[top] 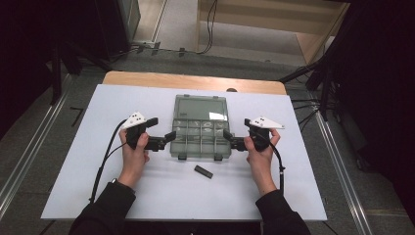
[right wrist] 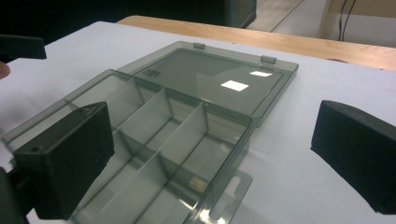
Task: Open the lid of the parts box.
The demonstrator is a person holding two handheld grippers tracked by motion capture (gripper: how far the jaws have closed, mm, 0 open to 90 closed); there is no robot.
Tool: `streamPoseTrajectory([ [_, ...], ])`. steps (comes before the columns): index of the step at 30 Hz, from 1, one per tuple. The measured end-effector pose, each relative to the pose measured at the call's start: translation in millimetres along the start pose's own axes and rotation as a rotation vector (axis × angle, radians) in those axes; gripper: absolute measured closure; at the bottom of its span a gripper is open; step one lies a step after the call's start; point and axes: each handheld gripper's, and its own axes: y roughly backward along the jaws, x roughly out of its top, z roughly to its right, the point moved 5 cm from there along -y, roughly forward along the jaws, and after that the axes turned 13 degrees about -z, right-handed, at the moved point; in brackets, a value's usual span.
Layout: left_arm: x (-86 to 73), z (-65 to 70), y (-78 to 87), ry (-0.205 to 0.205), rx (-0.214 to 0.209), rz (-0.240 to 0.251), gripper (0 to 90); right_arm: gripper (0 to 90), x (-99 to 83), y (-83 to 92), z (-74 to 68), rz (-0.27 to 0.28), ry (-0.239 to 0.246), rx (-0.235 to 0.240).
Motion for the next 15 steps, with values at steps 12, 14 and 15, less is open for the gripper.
streamPoseTrajectory([
  [12, -33.3, 5.1, 25.4, 0.003, 0.012, 0.006, 0.0, 0.0, -24.1, 18.5, -10.4, 0.008, 0.013, 0.039],
  [14, -38.1, 5.3, 28.1, -0.003, 0.018, -0.005, 0.0, 0.0, -28.5, 21.3, -11.0, 0.010, 0.015, 0.044],
  [15, -39.6, 5.6, 29.3, -0.005, 0.021, -0.006, 0.0, 0.0, -30.3, 21.7, -11.1, 0.010, 0.022, 0.041],
])
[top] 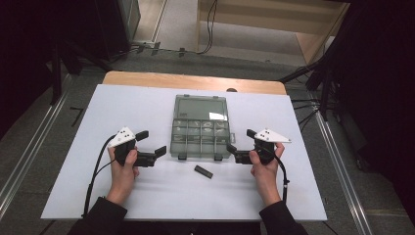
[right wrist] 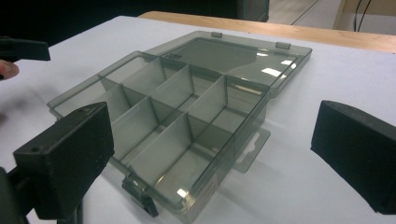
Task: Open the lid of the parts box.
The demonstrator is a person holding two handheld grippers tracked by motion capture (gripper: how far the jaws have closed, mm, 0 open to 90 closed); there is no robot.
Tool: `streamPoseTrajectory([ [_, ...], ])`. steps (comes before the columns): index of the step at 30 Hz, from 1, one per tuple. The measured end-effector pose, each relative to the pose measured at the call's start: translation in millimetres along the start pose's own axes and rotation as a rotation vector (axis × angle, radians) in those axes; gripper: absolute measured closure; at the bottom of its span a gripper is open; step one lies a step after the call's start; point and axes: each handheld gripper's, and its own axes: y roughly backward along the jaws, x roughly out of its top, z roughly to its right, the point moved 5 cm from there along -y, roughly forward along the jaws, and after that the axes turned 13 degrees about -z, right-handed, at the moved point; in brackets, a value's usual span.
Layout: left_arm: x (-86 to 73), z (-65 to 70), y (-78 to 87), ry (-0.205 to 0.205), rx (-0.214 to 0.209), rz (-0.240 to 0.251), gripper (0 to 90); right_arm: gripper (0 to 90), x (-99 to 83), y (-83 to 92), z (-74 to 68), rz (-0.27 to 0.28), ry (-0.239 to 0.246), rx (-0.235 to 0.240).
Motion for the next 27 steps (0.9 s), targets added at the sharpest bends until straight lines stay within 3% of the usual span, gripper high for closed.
streamPoseTrajectory([
  [14, -16.6, 8.6, 41.2, -0.042, 0.016, 0.036, 0.0, 0.0, -13.5, 14.2, -14.2, -0.026, 0.077, 0.006],
  [27, -32.8, -2.5, 81.6, -0.037, 0.062, 0.069, 0.0, 0.0, -9.0, 19.7, -16.0, -0.036, 0.109, 0.029],
])
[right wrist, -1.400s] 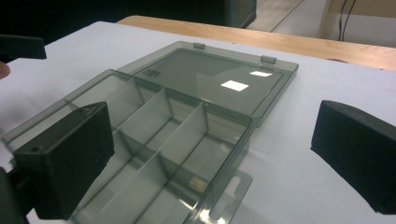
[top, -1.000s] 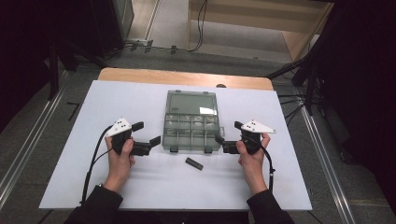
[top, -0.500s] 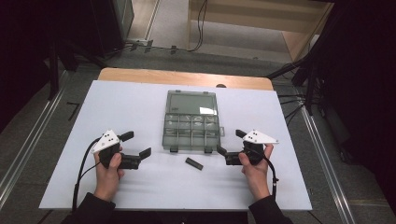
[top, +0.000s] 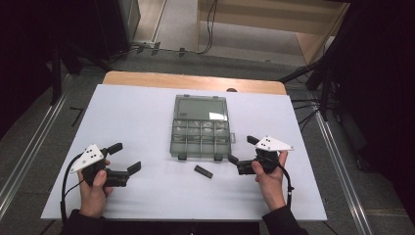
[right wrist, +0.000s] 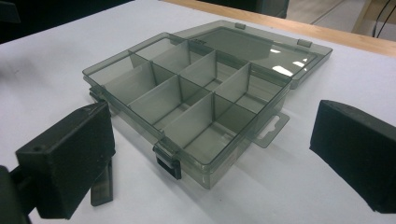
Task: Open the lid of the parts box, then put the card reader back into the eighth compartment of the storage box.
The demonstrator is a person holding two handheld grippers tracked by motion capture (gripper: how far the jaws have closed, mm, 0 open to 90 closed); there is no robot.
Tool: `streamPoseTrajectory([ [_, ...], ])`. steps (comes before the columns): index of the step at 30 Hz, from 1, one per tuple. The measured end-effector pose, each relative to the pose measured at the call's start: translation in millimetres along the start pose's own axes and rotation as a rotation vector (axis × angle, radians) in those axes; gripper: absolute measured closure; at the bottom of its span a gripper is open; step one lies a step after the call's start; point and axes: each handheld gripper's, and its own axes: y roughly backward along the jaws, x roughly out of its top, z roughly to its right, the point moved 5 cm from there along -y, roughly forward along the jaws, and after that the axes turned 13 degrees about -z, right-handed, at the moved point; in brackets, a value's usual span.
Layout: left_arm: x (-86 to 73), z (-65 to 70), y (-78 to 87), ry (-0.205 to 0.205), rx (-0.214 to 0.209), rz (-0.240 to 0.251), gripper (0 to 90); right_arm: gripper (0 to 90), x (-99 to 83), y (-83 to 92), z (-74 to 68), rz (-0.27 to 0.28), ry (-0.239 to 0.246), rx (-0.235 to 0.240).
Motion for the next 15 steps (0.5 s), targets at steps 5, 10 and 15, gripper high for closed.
streamPoseTrajectory([
  [5, -7.1, -5.7, 13.1, 0.010, 0.023, 0.008, 0.0, 0.0, 1.7, 1.0, -0.5, 0.000, 0.002, 0.010],
  [10, -11.9, -7.3, 21.4, 0.013, 0.033, 0.015, 0.0, 0.0, 4.5, 2.9, -5.0, 0.000, 0.020, 0.015],
  [15, -17.1, -8.2, 27.0, 0.016, 0.041, 0.011, 0.0, 0.0, 7.3, 1.4, -12.3, -0.017, 0.047, 0.033],
])
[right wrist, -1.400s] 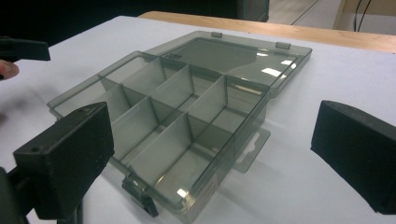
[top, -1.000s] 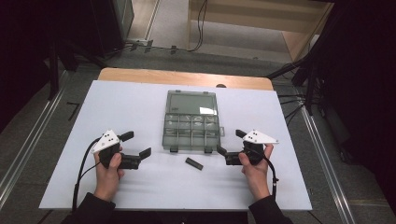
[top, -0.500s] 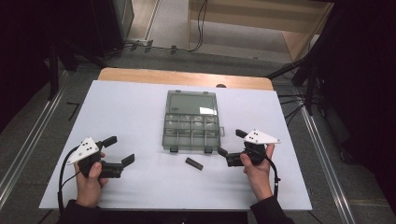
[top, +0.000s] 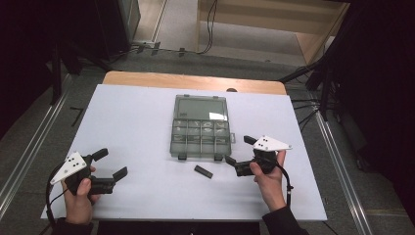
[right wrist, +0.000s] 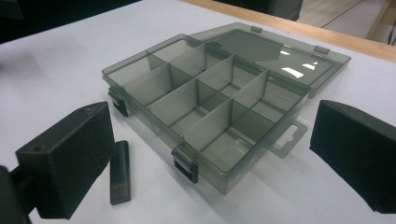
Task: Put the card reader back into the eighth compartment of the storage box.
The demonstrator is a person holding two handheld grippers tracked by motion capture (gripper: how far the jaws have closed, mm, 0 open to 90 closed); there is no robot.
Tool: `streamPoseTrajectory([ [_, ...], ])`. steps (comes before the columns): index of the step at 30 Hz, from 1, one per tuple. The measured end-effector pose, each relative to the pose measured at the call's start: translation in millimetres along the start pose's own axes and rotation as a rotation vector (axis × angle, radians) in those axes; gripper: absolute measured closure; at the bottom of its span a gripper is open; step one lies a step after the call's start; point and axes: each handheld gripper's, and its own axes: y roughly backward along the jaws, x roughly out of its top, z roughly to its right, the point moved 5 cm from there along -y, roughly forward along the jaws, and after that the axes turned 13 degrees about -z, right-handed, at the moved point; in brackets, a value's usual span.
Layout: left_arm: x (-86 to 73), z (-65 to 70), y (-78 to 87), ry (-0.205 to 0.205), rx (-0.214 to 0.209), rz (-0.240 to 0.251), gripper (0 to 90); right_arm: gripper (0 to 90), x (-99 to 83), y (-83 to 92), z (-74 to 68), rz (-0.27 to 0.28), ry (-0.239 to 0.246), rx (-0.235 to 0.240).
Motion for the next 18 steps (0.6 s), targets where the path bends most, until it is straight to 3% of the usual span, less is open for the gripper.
streamPoseTrajectory([
  [15, -10.2, -6.8, 12.6, 0.020, 0.021, 0.007, 0.0, 0.0, 5.7, -8.5, -18.2, -0.065, 0.041, 0.054],
  [18, -11.4, -9.7, 15.6, 0.023, 0.027, 0.012, 0.0, 12.7, 6.8, -9.2, -21.7, -0.059, 0.042, 0.043],
])
